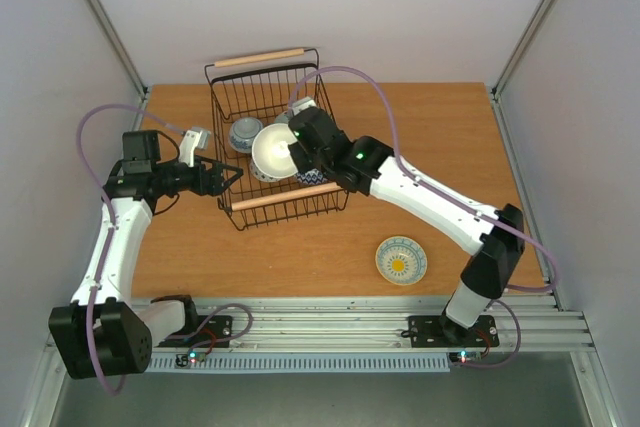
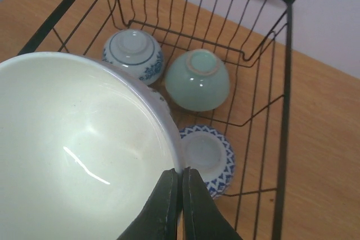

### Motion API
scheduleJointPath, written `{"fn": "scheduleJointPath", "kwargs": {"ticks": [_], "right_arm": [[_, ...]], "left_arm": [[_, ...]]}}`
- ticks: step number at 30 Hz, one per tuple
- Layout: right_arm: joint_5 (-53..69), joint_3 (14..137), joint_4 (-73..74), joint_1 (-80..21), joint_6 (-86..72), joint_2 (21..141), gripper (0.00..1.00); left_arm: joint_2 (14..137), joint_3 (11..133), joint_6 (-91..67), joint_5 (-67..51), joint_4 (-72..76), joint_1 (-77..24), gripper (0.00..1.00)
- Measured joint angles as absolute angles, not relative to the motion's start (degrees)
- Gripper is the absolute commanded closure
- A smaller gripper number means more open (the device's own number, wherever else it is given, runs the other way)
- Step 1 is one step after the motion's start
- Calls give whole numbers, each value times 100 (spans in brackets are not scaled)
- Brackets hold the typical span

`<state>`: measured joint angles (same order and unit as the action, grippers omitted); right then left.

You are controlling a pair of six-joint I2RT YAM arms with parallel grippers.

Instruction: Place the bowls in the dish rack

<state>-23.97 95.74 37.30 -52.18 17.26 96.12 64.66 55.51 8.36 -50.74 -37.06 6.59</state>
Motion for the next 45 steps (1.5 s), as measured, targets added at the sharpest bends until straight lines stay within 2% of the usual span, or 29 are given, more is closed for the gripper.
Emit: {"fn": "scheduleJointPath", "kwargs": {"ticks": [8, 20, 21, 22, 24, 26, 27, 28, 31, 33, 35, 40, 45], "right_arm": [[-2016, 9959, 3736, -5218, 1802, 10239, 99], [-1588, 10471, 3820, -5459, 1935, 10457, 99], [-1564, 10488, 3817, -5496, 1944, 10460, 99], [-1538, 10503, 3813, -5533, 1955, 10462, 99], [-1487, 10521, 3817, -5599, 1964, 10468, 99], [-1431, 10543, 3822, -5645, 1968, 10488, 99], [-1406, 10560, 3822, -5669, 1970, 10506, 99], [-1387, 10573, 3824, -5695, 1986, 10523, 99], [-996, 10728, 3555, -5898, 1942, 10530, 99], [-1011, 10886, 3465, -6060, 1975, 10501, 99], [-1063, 10908, 3433, -5999, 1981, 10497, 92], [-1048, 10512, 3354, -5669, 1903, 10468, 61], [-384, 9465, 3013, -5304, 1601, 10033, 43]], "left_arm": [[6438, 5551, 871, -5223, -3715, 659, 13], [6451, 5551, 856, -5140, -3704, 659, 16], [6451, 5551, 849, -5116, -3701, 659, 19], [6451, 5551, 832, -5100, -3701, 659, 27], [6451, 5551, 814, -5076, -3704, 661, 47], [6453, 5548, 797, -5076, -3699, 668, 70], [6455, 5548, 812, -5076, -3691, 668, 86], [6455, 5548, 768, -5039, -3686, 668, 98], [6613, 5513, 639, -4252, -3645, 725, 100], [6696, 5470, 729, -4407, -3743, 744, 99], [6659, 5470, 779, -4600, -3771, 707, 99], [6571, 5470, 840, -4786, -3789, 694, 100], [6571, 5470, 849, -4890, -3791, 694, 100]]}}
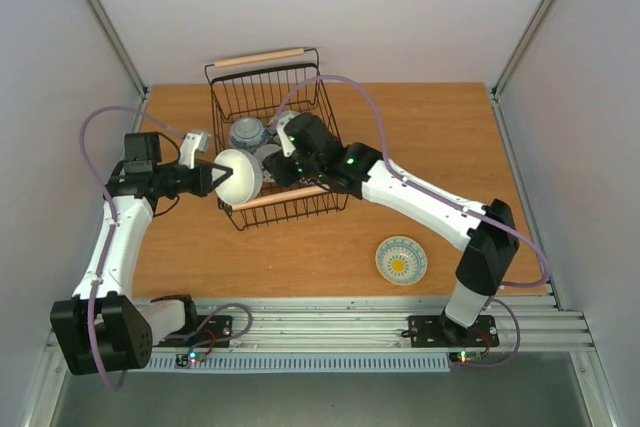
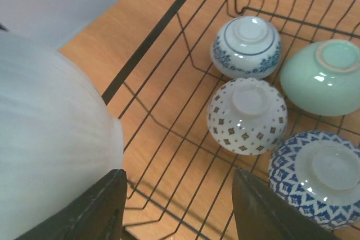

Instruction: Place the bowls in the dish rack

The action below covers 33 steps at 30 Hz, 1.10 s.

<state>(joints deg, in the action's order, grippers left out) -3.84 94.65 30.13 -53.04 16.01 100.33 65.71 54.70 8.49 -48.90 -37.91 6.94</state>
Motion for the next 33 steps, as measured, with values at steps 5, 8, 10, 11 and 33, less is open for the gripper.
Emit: {"fn": "scheduleJointPath", "kwargs": {"ticks": [5, 8, 10, 11, 33], "right_arm": [[464, 8792, 2534, -4963, 1291, 9467, 26], [810, 8604, 2217, -4862, 1133, 9209, 17], [1105, 8416, 1944, -4849, 1024, 9065, 14], [1269, 8291, 1806, -4842, 958, 8995, 13], [3424, 7575, 213, -4801, -320, 9345, 3]], "left_arm": [[6571, 5470, 862, -5074, -3791, 718, 99], [6571, 5470, 864, -5162, -3791, 753, 99], [6571, 5470, 862, -5199, -3791, 779, 99], [6571, 5470, 862, -5216, -3789, 792, 99], [6571, 5470, 972, -5826, -3804, 829, 100]]}}
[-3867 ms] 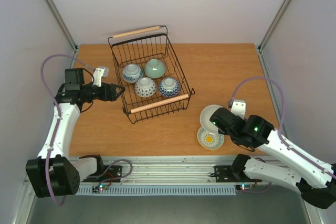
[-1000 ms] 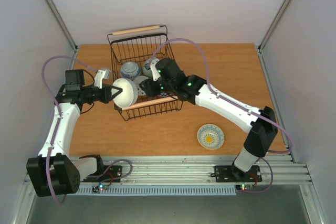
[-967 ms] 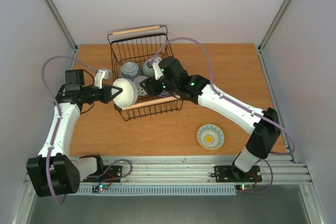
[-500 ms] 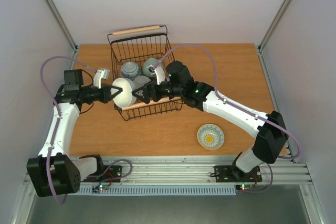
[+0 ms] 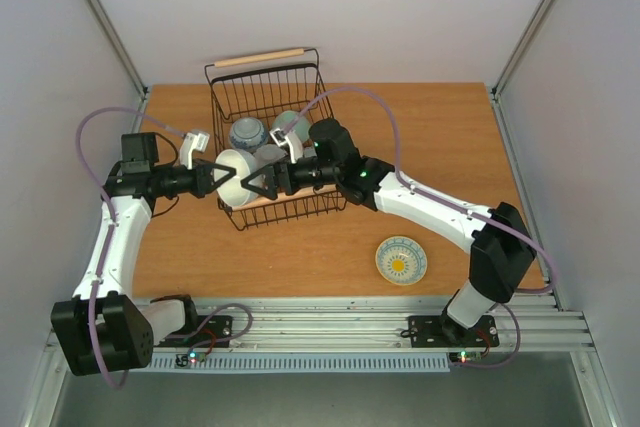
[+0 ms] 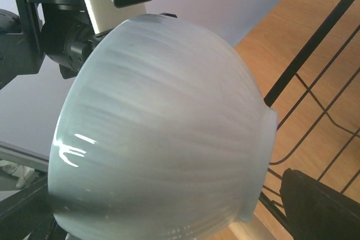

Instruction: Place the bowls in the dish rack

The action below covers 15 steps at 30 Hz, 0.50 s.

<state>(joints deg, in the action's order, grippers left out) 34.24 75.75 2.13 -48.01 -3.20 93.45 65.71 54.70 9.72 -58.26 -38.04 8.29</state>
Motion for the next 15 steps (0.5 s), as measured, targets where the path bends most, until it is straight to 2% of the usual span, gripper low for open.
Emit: {"fn": "scheduleJointPath", "kwargs": {"ticks": [3, 5, 9, 12, 15], "right_arm": [[3546, 7575, 158, -4799, -392, 9395, 12], [3658, 7581, 84, -4801, -427, 9421, 22], [3758, 7629, 38, -4805, -537, 9480, 62], [3776, 7686, 38, -4805, -530, 9539, 97], [3774, 7758, 143, -4805, -506, 9555, 99]], "left_arm": [[6571, 5470, 1004, -5878, -3815, 834, 100], [6571, 5470, 1039, -5916, -3833, 840, 100], [6573, 5474, 1109, -5913, -3835, 858, 99], [6582, 5474, 1120, -5907, -3850, 895, 100], [6584, 5476, 1116, -5889, -3854, 899, 99]]}}
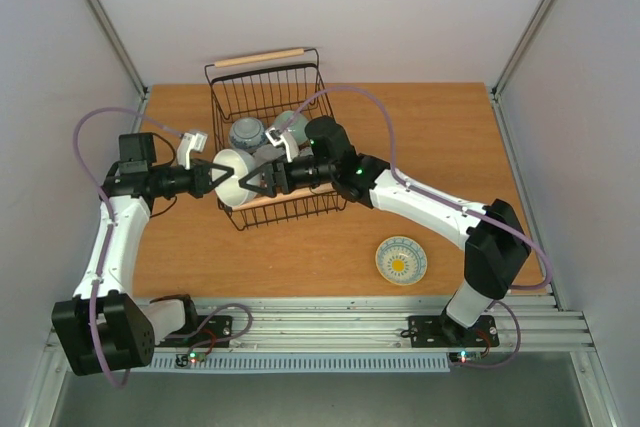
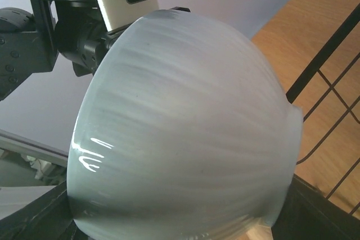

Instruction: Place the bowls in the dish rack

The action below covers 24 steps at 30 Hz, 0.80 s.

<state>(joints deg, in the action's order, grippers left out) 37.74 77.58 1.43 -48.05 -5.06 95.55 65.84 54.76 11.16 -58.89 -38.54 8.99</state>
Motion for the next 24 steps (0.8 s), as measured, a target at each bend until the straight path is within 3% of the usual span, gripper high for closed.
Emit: {"fn": "scheduleJointPath", "kwargs": {"ticks": [1, 3, 4, 6, 10, 18, 24], "right_arm": [[3756, 7791, 213, -4805, -486, 9555, 99], [3708, 7854, 349, -4805, -421, 9557, 99], [3697, 7887, 403, -4805, -364, 9557, 99], [3450, 8031, 794, -4821, -132, 9557, 99], [2622, 8632, 1955, -4797, 414, 9679, 99], [1072, 10602, 3872, -4783, 1719, 10602, 99], [510, 11330, 4821, -4772, 2401, 11426, 99]], "left_arm": [[6584, 5476, 1107, -5889, -3854, 897, 92], [6584, 5476, 1094, -5885, -3854, 893, 47], [6584, 5476, 1092, -5887, -3837, 893, 37], [6578, 5496, 1063, -5787, -3835, 873, 27], [6554, 5518, 906, -5367, -3800, 869, 21], [6541, 5518, 714, -4609, -3693, 869, 21], [6466, 5518, 657, -4285, -3656, 869, 20]]}}
